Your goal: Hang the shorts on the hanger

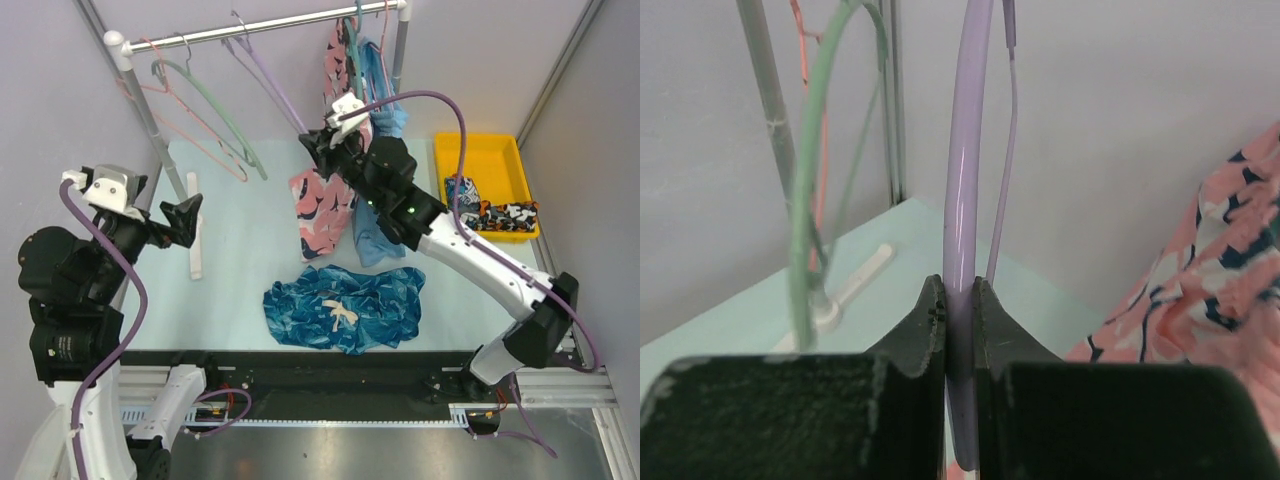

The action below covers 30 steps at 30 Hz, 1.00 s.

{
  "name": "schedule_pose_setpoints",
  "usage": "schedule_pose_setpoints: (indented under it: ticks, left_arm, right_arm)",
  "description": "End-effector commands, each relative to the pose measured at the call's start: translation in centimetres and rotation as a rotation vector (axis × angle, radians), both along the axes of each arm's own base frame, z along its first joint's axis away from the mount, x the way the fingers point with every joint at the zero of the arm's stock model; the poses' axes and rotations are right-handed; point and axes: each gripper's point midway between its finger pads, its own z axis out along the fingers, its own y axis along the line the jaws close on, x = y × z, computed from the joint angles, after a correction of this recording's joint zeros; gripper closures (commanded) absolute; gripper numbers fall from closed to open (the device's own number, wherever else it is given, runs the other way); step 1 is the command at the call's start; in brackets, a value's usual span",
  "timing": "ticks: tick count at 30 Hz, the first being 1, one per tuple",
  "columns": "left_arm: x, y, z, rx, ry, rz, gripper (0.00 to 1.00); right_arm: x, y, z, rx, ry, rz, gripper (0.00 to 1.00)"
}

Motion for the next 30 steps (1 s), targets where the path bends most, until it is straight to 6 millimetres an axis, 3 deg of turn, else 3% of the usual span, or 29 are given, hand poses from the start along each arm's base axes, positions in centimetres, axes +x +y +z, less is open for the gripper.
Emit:
schedule_pose_setpoints:
  ticks: [1, 5, 7, 8, 10, 11, 12, 13, 14, 15, 16, 19, 20, 22, 26, 30]
  left_arm:
    - [0.0, -1.4, 0.0, 0.004, -0.022, -0.082, 0.00]
    - [0.9, -2.3, -0.9, -0.003, 0.016, -0.138, 0.00]
    - [1.2, -3.4, -2.0, 0.005, 0.054, -0.207, 0.00]
    - [1.3, -3.8, -2.4, 0.012, 0.066, -0.235, 0.00]
    - [0.5, -5.6, -3.5, 0.053, 0.082, -0.370, 0.00]
    - [-0.4, -6.5, -3.7, 0.073, 0.072, -0.441, 0.00]
    - [-0.9, -7.3, -4.9, 0.087, 0.079, -0.505, 0.00]
    - [-3.0, -8.4, -4.9, 0.105, 0.040, -0.601, 0.00]
    - [-3.7, -8.7, -4.7, 0.122, -0.004, -0.627, 0.00]
    - [-4.1, -8.9, -5.0, 0.126, -0.019, -0.642, 0.00]
    - [-4.9, -9.1, -6.0, 0.135, -0.037, -0.660, 0.00]
    - [-5.1, -9.0, -8.4, 0.172, -0.010, -0.671, 0.00]
    - [-5.2, -8.9, -9.0, 0.184, -0.001, -0.672, 0.00]
    - [-5.1, -8.9, -10.8, 0.212, 0.029, -0.685, 0.00]
    - [-5.4, -9.0, -13.7, 0.261, 0.055, -0.730, 0.00]
    - [-5.9, -9.2, -17.3, 0.323, 0.098, -0.810, 0.00]
  right_arm:
    - [-2.9, -3.9, 4.1, 0.075, -0.062, 0.038, 1.00]
    - [-4.7, -5.6, 1.4, 0.001, -0.002, 0.100, 1.00]
    - [-6.1, -6.8, 1.6, -0.012, 0.006, 0.149, 1.00]
    - [-7.5, -7.3, 0.8, -0.051, 0.034, 0.194, 1.00]
    - [-9.1, -8.1, 0.1, -0.091, 0.052, 0.227, 1.00]
    - [-10.0, -8.5, -1.5, -0.136, 0.100, 0.245, 1.00]
    - [-11.5, -9.6, -1.9, -0.151, 0.095, 0.254, 1.00]
    - [-12.3, -10.1, -2.8, -0.171, 0.115, 0.259, 1.00]
    - [-13.2, -11.0, -4.3, -0.203, 0.149, 0.256, 1.00]
    - [-13.8, -11.7, -6.1, -0.231, 0.176, 0.251, 1.00]
    - [-15.2, -13.2, -5.8, -0.225, 0.155, 0.242, 1.00]
    - [-17.0, -16.6, -8.1, -0.293, 0.170, 0.207, 1.00]
    - [-18.2, -17.2, -9.7, -0.339, 0.204, 0.240, 1.00]
    - [-20.0, -18.6, -10.3, -0.393, 0.158, 0.265, 1.00]
    - [-24.6, -19.3, -12.0, -0.444, 0.166, 0.429, 1.00]
    - [-27.3, -19.2, -12.9, -0.469, 0.168, 0.562, 1.00]
